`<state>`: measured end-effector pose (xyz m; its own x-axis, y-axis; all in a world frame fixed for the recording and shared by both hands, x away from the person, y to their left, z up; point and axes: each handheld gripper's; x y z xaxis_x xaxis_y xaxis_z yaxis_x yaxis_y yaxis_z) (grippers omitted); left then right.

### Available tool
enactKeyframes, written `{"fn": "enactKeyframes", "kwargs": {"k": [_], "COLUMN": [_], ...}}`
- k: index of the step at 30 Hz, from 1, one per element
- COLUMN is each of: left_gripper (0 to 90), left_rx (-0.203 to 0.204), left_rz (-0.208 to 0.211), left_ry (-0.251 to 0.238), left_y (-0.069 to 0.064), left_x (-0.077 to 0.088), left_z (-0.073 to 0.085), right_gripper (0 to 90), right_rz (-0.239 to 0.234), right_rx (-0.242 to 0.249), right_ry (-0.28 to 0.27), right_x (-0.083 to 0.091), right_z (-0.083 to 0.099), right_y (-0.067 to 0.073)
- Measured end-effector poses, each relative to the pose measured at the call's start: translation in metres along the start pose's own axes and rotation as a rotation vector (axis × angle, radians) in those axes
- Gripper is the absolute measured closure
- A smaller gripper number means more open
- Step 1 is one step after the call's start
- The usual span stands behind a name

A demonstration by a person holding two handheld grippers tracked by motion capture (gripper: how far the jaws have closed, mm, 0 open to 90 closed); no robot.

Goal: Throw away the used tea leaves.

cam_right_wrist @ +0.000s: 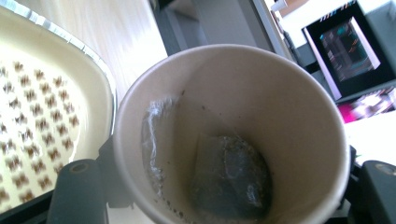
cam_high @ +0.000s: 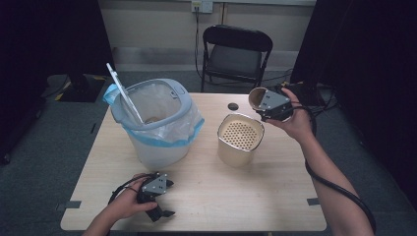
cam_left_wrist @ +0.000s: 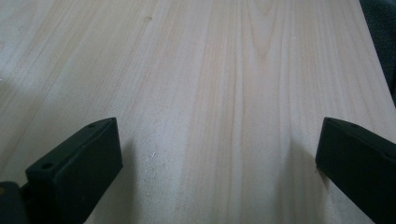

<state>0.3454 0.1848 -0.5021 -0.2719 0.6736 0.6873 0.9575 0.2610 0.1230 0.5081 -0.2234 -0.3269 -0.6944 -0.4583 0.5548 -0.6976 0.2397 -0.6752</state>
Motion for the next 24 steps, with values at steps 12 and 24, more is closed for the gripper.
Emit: {"fn": "enactKeyframes", "kwargs": {"k": [12,24], "left_gripper": [0.0,0.0], "left_rx": [0.001,0.003], "left_rz": [0.0,0.001], "left_ry": [0.0,-0.004], "left_y": [0.0,0.0], "left_x": [0.0,0.0], "left_z": [0.0,0.0], "right_gripper": [27.6,27.6], "right_rz": [0.155,0.332], "right_rx": [0.624,1.083], "right_ry": [0.357,0.467], "right_x": [-0.006,-0.004], "right_z": [-0.034,-0.035], "right_y": [0.043,0.059]}}
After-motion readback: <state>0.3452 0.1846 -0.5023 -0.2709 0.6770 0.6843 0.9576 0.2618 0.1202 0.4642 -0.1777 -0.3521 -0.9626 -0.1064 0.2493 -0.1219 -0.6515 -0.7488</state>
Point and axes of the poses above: each handheld gripper's, and its own axes: x roughly backward along the jaws, z roughly out of its underside, y roughly to its left, and after that the axes turned 10 degrees about -z, right-handed
